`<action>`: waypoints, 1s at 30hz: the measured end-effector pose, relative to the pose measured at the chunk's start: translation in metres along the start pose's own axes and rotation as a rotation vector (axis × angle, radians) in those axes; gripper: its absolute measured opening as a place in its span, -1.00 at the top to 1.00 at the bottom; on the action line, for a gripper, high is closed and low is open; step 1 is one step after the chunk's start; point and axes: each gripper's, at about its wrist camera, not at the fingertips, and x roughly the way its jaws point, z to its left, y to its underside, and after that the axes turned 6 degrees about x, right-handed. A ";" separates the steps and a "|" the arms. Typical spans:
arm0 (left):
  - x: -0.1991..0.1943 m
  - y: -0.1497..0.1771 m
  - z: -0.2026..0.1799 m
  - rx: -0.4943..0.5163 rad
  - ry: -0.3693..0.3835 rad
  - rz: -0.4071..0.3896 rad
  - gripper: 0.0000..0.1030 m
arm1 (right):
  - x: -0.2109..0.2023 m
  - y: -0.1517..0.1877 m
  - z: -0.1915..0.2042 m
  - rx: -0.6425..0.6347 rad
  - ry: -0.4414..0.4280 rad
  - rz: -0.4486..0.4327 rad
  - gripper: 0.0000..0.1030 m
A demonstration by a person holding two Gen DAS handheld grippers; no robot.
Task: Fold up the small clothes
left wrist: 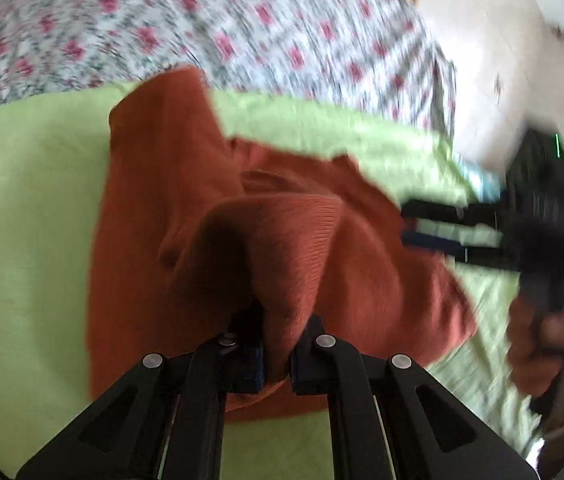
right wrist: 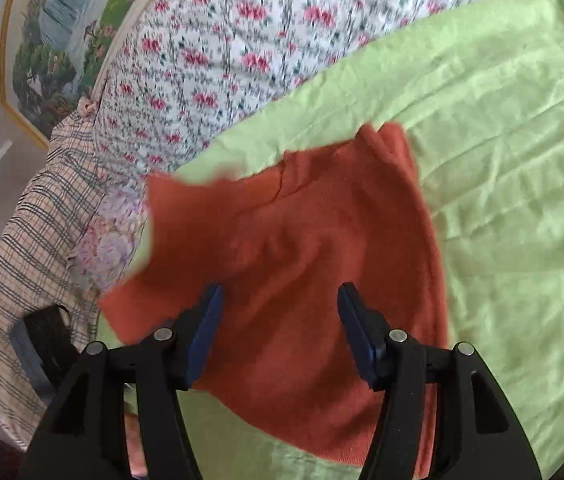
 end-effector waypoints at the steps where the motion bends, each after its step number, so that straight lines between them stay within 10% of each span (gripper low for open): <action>1: 0.004 0.004 -0.005 0.022 -0.018 0.013 0.88 | 0.009 -0.003 0.001 0.001 -0.002 0.030 -0.17; 21: -0.006 0.043 -0.086 0.513 -0.329 -0.044 0.88 | 0.158 -0.053 0.054 -0.058 0.056 0.365 -0.37; 24: -0.011 0.042 -0.086 0.496 -0.293 -0.043 0.88 | 0.151 -0.049 0.057 -0.172 0.146 0.353 0.65; 30: -0.035 0.015 -0.102 0.412 -0.099 -0.091 0.87 | 0.087 -0.064 0.029 -0.110 -0.011 0.218 0.72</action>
